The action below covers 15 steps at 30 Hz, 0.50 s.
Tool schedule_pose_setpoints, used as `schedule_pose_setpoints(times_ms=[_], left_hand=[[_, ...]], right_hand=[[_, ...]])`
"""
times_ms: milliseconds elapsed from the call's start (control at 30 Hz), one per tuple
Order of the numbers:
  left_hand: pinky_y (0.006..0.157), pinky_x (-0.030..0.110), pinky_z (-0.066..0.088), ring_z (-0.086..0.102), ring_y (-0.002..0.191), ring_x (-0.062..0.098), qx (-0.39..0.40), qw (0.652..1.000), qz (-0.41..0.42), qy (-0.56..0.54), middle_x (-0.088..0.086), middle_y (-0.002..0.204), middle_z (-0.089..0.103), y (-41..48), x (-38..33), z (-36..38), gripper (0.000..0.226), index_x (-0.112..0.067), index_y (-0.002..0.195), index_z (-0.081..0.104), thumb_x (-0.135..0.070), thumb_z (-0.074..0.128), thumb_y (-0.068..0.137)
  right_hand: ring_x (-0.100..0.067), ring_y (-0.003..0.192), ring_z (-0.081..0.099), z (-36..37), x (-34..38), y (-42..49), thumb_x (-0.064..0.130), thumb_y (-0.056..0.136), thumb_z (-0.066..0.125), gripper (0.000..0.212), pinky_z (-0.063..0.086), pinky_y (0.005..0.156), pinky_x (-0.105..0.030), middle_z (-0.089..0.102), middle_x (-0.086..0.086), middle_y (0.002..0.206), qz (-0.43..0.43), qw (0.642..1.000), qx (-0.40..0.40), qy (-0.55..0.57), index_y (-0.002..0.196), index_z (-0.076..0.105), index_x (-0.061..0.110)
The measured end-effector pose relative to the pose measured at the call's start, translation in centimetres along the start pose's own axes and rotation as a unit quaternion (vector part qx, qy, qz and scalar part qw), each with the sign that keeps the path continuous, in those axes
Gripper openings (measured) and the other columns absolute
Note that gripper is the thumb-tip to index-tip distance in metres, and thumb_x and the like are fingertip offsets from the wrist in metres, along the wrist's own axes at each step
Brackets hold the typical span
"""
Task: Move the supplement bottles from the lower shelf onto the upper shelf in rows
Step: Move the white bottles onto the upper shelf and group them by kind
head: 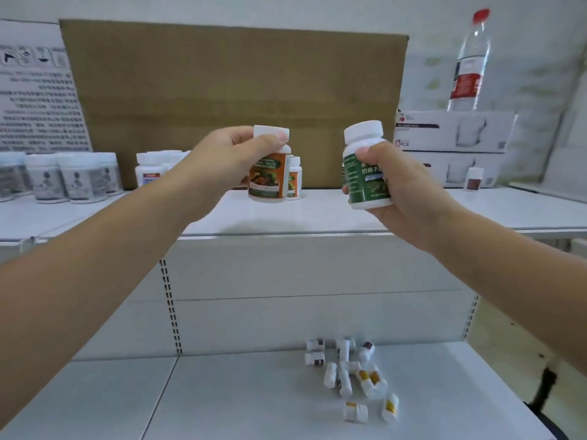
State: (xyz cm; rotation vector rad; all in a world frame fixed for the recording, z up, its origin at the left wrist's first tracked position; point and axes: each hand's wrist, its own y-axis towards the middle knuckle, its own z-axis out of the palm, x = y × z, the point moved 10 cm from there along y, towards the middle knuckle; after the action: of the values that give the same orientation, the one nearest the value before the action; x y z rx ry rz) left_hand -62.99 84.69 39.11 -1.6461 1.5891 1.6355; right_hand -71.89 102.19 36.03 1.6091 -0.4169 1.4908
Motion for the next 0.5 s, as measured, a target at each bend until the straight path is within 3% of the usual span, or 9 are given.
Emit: schedule_pose_setpoints(times_ms=[133,400,500], left_hand=[[0.089,0.036,0.056,0.07,0.097,0.018,0.0,0.999,-0.008,0.034,0.002,0.101,0.074,3.3,0.5,1.0,0.03,-0.019,0.105,0.07,-0.042,0.068,0.086],[0.079,0.039,0.059,0.069,0.088,0.018,-0.002,0.98,0.011,0.196,0.001,0.095,0.07,8.8,2.4,2.4,0.03,-0.023,0.096,0.067,-0.039,0.081,0.074],[0.069,0.031,0.051,0.064,0.079,0.016,-0.013,0.964,0.029,0.264,-0.003,0.091,0.068,9.8,2.9,2.6,0.03,-0.024,0.095,0.07,-0.043,0.079,0.074]], right_hand=[[-0.018,0.082,0.056,-1.2,-0.9,3.5,0.031,0.07,0.062,0.039,0.05,0.073,-0.03,0.058,0.0,0.086,0.002,1.0,0.01,-0.024,0.106,0.06,0.02],[-0.017,0.076,0.055,-2.6,-1.3,9.1,0.03,0.07,0.061,0.047,0.047,0.066,-0.031,0.057,-0.001,0.086,-0.004,0.995,0.039,-0.092,0.115,0.057,0.015],[-0.017,0.073,0.055,-3.3,-1.6,10.7,0.031,0.069,0.06,0.043,0.045,0.065,-0.034,0.056,-0.002,0.085,0.005,0.993,0.048,-0.11,0.109,0.057,0.017]])
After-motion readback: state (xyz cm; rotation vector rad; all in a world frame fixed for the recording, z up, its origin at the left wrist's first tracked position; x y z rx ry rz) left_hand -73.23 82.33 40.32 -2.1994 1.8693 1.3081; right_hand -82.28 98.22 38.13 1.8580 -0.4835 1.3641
